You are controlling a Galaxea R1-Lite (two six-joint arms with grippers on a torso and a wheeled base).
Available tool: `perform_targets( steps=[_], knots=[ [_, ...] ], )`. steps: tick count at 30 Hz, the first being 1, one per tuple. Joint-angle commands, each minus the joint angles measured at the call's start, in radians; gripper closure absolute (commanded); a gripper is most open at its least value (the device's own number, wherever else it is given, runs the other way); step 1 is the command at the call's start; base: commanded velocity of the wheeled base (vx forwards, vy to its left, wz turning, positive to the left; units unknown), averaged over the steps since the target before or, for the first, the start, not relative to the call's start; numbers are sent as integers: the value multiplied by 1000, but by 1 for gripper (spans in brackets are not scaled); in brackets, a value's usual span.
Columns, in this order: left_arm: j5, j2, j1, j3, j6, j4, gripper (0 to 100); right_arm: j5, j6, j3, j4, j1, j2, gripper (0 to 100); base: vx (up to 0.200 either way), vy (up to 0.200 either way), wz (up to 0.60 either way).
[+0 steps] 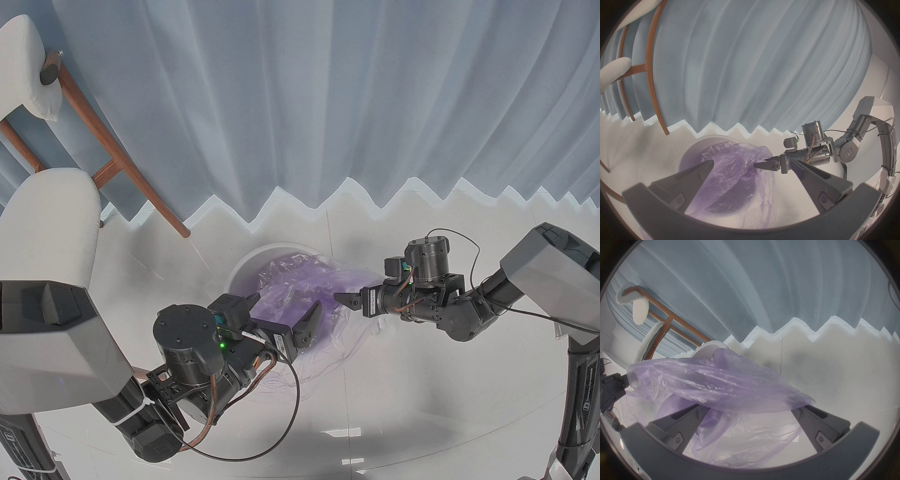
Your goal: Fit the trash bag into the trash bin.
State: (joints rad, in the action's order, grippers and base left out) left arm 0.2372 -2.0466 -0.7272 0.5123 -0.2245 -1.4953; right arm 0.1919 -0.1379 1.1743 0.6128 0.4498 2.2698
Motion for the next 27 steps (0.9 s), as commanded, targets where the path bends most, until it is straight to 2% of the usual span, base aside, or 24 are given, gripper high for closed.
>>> perform_targets(
  steps=[1,4,14,15,24,27],
  knots=[
    [1,-1,0,0,-1,0,0,-3,1,65,-31,26,39,0,0,0,0],
    [1,-1,0,0,1,0,0,-34,9,102,-67,49,65,0,0,0,0],
    [1,-1,-1,0,1,0,0,-65,12,220,-122,72,142,0,0,0,0],
    [1,-1,-1,0,1,0,0,-66,12,234,-122,72,149,100,0,0,0],
    [1,0,-3,-2,1,0,0,-69,11,234,-125,73,148,100,0,0,0],
    [1,8,-1,-2,1,0,0,-98,6,235,-119,69,132,100,0,0,0]
  ],
)
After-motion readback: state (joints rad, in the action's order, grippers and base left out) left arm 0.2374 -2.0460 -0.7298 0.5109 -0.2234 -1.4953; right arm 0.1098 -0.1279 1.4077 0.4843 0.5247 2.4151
